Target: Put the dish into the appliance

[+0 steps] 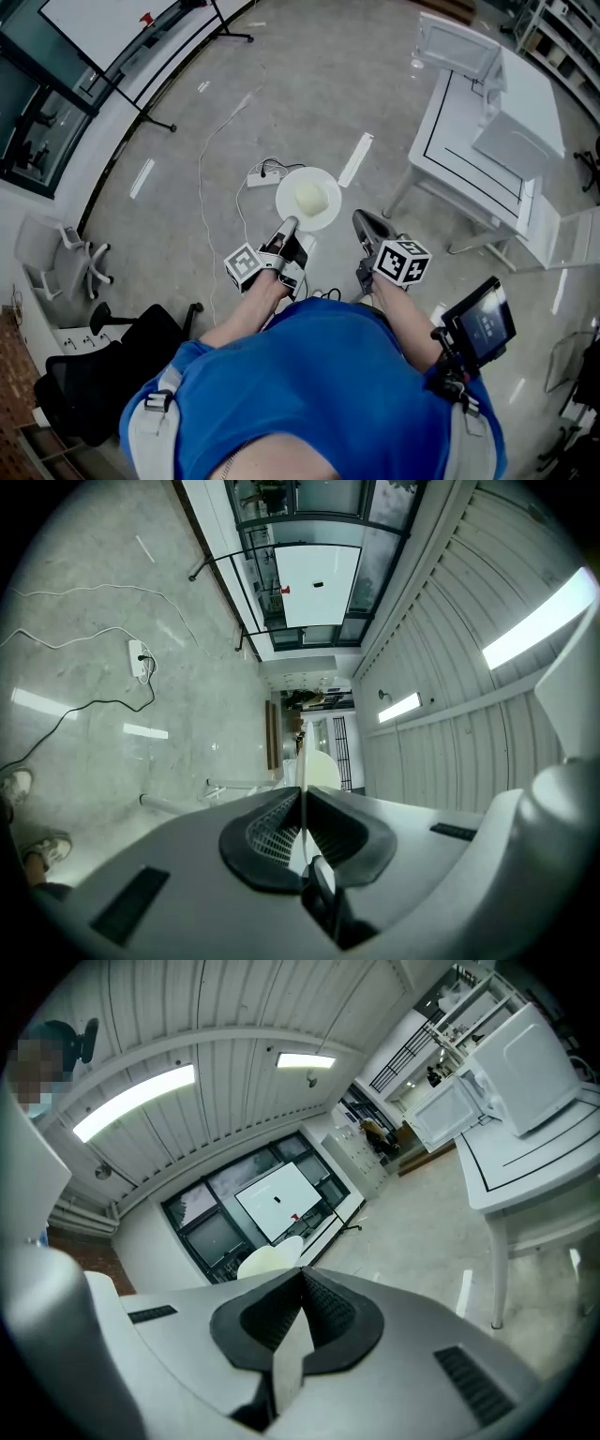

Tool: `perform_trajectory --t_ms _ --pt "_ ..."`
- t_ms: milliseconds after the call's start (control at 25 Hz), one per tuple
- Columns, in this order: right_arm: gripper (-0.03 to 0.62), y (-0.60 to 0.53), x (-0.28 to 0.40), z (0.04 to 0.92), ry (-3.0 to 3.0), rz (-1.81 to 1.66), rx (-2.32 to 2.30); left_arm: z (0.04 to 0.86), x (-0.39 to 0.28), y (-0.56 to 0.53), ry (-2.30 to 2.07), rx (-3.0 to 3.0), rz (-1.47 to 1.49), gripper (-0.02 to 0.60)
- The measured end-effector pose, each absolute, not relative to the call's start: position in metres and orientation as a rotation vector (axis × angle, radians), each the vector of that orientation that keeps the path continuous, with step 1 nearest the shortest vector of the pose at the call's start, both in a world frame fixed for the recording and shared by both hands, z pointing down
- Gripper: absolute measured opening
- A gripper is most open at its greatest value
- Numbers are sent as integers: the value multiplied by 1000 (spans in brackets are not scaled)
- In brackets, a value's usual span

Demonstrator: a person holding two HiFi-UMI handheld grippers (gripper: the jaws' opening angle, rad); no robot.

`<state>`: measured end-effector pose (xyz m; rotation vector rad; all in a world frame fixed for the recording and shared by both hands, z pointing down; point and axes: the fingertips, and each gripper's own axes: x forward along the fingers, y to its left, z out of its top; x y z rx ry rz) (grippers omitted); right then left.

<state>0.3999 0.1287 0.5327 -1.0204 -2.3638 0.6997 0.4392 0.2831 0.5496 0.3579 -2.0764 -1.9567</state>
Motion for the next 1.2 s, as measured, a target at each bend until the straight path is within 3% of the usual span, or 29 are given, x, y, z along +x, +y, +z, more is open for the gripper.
perform_trajectory --t_ms 840,1200 --pt "2 166 381 539 -2410 694 -933 559 415 326 -2047 403 -1917 17" --pt "2 166 329 537 -2401 682 -962 554 366 319 -2042 397 -1936 17"
